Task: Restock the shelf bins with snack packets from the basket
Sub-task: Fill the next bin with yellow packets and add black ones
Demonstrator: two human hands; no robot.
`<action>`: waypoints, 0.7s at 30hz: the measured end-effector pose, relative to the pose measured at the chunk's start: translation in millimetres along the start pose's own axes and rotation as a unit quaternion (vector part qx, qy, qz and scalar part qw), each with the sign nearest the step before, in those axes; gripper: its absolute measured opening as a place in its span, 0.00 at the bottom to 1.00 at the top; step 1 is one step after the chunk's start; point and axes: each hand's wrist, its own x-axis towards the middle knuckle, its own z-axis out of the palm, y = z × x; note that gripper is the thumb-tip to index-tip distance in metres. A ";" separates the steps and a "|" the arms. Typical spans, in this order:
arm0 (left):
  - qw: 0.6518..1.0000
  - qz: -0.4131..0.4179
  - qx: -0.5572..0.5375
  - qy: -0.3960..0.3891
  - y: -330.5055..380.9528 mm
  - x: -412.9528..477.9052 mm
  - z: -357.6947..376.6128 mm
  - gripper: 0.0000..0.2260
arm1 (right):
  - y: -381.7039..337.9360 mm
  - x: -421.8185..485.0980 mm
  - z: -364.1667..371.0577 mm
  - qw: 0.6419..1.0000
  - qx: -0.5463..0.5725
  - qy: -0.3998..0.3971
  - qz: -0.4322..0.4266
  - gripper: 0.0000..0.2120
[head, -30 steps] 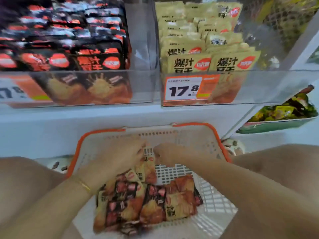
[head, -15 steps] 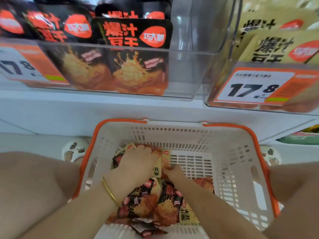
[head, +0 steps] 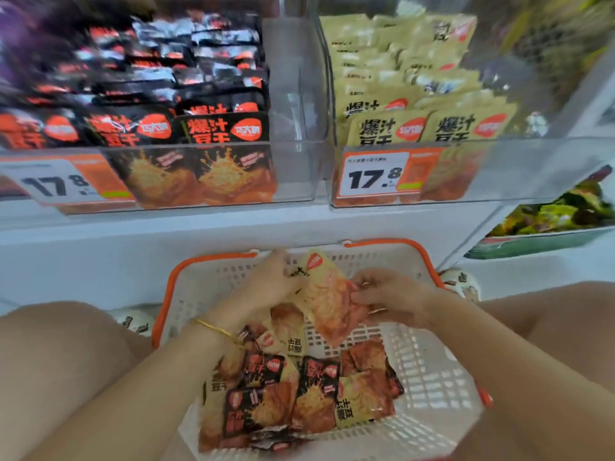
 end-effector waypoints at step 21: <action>0.922 0.238 0.277 0.126 248.6 63.3 -91.0 0.23 | -212.5 -53.3 -200.4 0.817 -0.242 0.471 -0.228 0.16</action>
